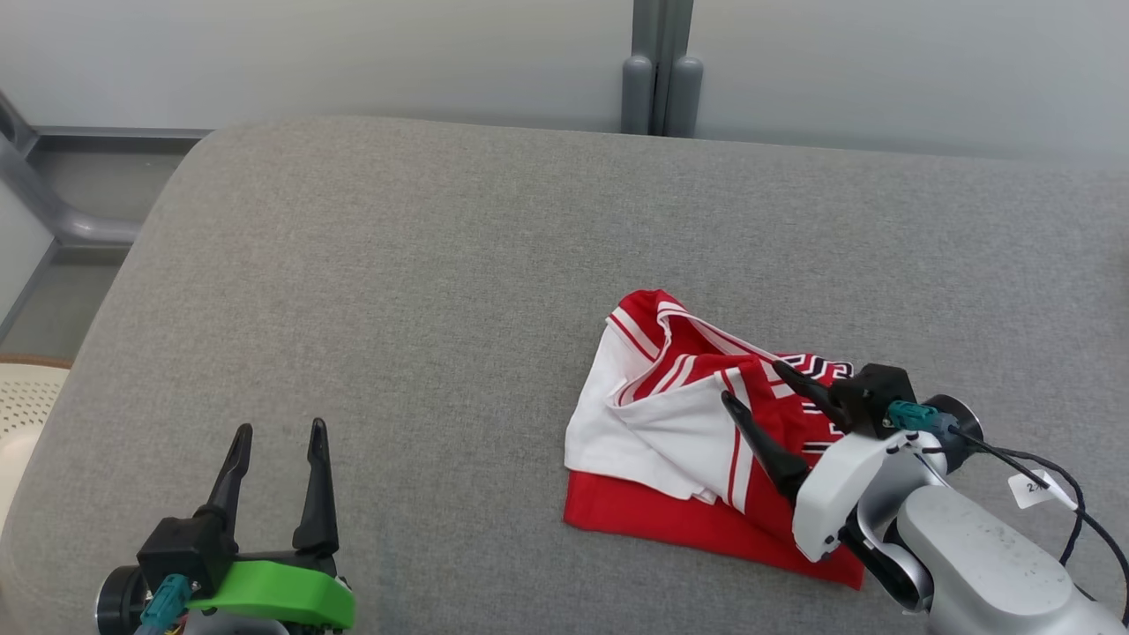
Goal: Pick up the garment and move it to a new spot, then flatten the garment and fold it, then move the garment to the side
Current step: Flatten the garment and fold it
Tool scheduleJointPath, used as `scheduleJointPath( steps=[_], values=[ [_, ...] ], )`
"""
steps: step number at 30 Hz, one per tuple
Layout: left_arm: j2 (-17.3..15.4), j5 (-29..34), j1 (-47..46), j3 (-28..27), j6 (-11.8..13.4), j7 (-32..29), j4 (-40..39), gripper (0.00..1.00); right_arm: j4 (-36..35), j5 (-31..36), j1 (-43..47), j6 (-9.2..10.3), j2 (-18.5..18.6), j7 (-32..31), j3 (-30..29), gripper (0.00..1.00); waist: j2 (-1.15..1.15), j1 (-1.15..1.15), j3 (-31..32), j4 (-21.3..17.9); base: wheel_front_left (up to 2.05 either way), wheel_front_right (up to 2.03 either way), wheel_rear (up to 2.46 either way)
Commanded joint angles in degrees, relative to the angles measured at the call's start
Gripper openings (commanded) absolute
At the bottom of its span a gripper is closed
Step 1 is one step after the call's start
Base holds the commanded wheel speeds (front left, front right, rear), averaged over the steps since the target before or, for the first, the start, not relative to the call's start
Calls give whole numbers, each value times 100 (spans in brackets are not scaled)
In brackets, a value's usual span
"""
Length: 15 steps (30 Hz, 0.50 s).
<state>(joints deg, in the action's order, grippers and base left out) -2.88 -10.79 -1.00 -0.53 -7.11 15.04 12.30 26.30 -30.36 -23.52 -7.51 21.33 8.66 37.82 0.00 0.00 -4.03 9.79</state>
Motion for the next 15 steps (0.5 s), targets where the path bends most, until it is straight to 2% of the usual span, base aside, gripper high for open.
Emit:
scheduleJointPath(
  steps=[1, 2, 3, 4, 5, 6, 15],
  values=[
    [-6, -31, -106, -3, -15, 15, 13, 100, 77, -105, -135, 6, 54, 35, 141, 100, 0, 0, -73, 102, 0, 0, 0],
    [-6, -38, -110, -3, -16, 15, 20, 100, 120, -192, -174, 6, 42, 17, 261, 100, 0, 0, -80, 116, 0, 0, 0],
    [-6, -48, -116, 1, -17, 15, 31, 100, 189, -280, -236, 6, 53, -5, 387, 83, 0, 0, -86, 132, 0, 0, 0],
    [-6, -53, -125, 9, -17, 15, 39, 100, 238, -340, -302, 6, 69, 12, 476, 44, 0, 0, -88, 144, 0, 0, 0],
    [-6, -53, -133, 16, -18, 15, 48, 100, 283, -400, -375, 6, 73, 66, 576, 20, 0, 0, -84, 159, 0, 0, 0],
    [-6, -53, -136, 21, -18, 15, 55, 100, 320, -458, -419, 6, 69, 107, 638, 0, 0, 0, -77, 169, 0, 0, 0],
    [-6, -39, -42, -23, -21, 15, 58, 100, 214, -613, -460, 6, -94, 544, 1109, 0, 0, 0, 15, 158, 0, 0, 0]
  ],
)
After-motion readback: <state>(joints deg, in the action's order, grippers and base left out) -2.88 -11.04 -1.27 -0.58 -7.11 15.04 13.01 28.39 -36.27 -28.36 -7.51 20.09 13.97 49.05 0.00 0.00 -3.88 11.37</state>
